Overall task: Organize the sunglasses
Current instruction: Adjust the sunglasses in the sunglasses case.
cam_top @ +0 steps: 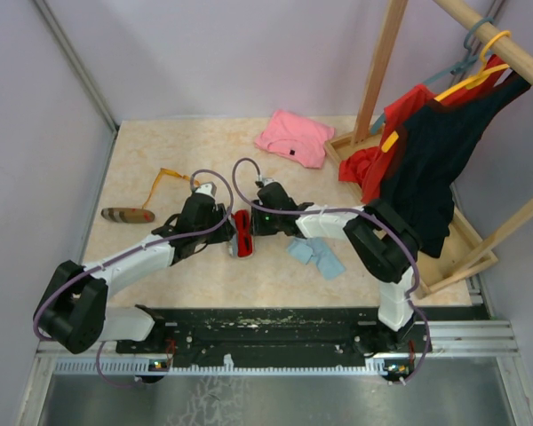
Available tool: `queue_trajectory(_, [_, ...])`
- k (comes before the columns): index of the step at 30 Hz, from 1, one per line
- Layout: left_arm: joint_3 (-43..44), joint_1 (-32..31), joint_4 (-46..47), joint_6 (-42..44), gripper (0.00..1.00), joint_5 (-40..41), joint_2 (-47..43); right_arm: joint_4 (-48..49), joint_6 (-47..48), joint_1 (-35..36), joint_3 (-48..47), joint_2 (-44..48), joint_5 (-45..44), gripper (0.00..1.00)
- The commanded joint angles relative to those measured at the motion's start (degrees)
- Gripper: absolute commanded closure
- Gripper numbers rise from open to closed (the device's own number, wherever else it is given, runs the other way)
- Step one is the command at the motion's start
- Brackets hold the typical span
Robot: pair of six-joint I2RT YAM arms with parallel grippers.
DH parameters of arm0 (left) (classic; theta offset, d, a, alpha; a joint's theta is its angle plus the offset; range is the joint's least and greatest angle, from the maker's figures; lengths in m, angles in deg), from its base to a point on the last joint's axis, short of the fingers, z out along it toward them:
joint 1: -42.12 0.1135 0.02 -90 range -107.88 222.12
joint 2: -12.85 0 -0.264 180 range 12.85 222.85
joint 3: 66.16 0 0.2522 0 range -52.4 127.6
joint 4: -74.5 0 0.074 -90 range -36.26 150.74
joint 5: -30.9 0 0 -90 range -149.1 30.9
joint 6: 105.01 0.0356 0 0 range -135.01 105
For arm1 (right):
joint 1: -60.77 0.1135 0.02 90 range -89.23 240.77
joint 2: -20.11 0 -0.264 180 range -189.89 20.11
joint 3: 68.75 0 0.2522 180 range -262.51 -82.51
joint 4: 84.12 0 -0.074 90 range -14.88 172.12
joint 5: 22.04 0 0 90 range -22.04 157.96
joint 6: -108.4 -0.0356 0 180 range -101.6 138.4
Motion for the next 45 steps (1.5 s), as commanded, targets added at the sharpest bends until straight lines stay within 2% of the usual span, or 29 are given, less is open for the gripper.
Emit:
queue_trajectory(1, [1.7, -0.2, 0.8, 0.1, 0.57, -1.2, 0.6, -0.6, 2.1, 0.8, -3.9, -1.3, -0.8, 0.73])
queue_trajectory(15, [2.0, -0.6, 1.3, 0.0, 0.58, -1.9, 1.2, -5.4, 4.6, 3.0, -6.7, -3.0, -4.3, 0.73])
queue_trajectory(24, [1.7, -0.6, -0.2, 0.7, 0.58, 0.2, 0.0, -6.3, 5.2, 2.9, -5.7, 2.4, -7.0, 0.73])
queue_trajectory(37, [1.7, -0.6, 0.0, 0.7, 0.56, 0.2, -0.1, 1.5, 1.2, 0.0, 3.0, 10.8, -3.4, 0.69])
queue_trajectory(39, [1.8, -0.6, 0.1, 0.7, 0.55, -0.3, -0.1, 3.4, -0.7, -1.4, 5.3, 11.1, -3.0, 0.71])
queue_trajectory(43, [1.9, -0.6, 1.0, 0.9, 0.53, -1.8, -0.2, 6.3, -3.0, -3.6, 8.2, 9.7, -1.6, 0.84])
queue_trajectory(45, [2.0, -0.7, 1.3, 1.0, 0.53, -2.2, -0.1, 6.5, -3.0, -4.0, 8.0, 8.3, -0.9, 0.86])
